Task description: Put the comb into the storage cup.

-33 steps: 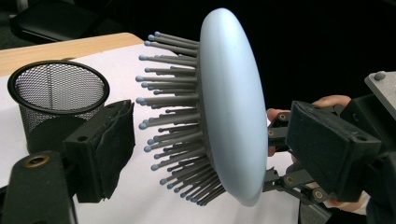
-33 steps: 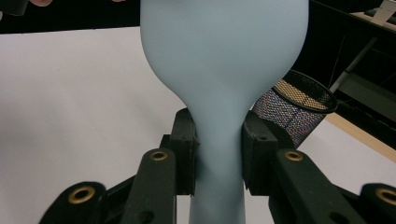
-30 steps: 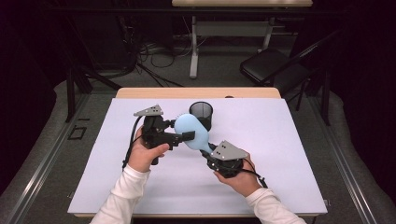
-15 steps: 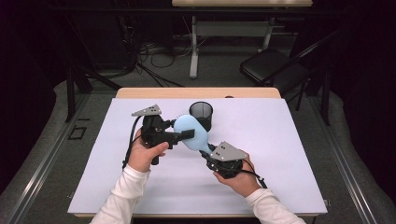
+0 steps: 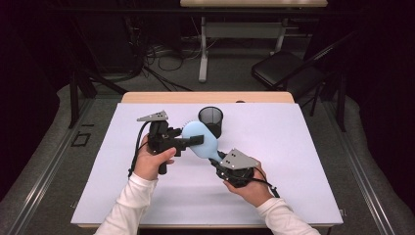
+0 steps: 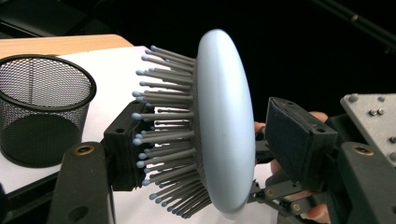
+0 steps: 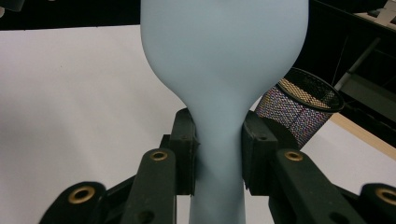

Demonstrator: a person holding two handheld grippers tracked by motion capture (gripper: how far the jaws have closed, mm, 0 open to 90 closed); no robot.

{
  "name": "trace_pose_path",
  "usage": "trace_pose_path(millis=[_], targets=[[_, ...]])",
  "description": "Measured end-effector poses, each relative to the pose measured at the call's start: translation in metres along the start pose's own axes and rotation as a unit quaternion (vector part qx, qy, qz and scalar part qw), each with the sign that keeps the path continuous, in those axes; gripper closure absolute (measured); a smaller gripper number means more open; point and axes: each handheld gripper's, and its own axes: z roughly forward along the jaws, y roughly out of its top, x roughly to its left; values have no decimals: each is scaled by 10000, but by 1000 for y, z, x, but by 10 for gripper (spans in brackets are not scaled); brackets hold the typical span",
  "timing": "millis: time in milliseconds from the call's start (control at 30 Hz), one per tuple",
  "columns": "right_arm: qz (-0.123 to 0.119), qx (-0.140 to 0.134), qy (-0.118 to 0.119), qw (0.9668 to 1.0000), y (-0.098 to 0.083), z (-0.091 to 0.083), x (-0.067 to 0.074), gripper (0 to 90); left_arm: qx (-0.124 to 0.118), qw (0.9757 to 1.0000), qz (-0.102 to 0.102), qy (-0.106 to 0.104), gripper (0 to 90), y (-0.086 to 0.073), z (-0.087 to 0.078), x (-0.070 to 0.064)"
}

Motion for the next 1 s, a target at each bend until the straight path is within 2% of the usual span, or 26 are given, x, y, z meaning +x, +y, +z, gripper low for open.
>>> trace_pose_path(millis=[300, 767, 1000], targets=[[-23, 29, 11, 10000, -2, 1, 0, 696, -74, 9996, -228, -161, 344, -1, -1, 3], [-11, 54, 21, 10000, -4, 3, 0, 696, -175, 9984, -495, -202, 409, -4, -2, 6], [-33, 81, 29, 10000, -5, 4, -1, 696, -128, 9982, -555, -192, 452, -5, -2, 8]])
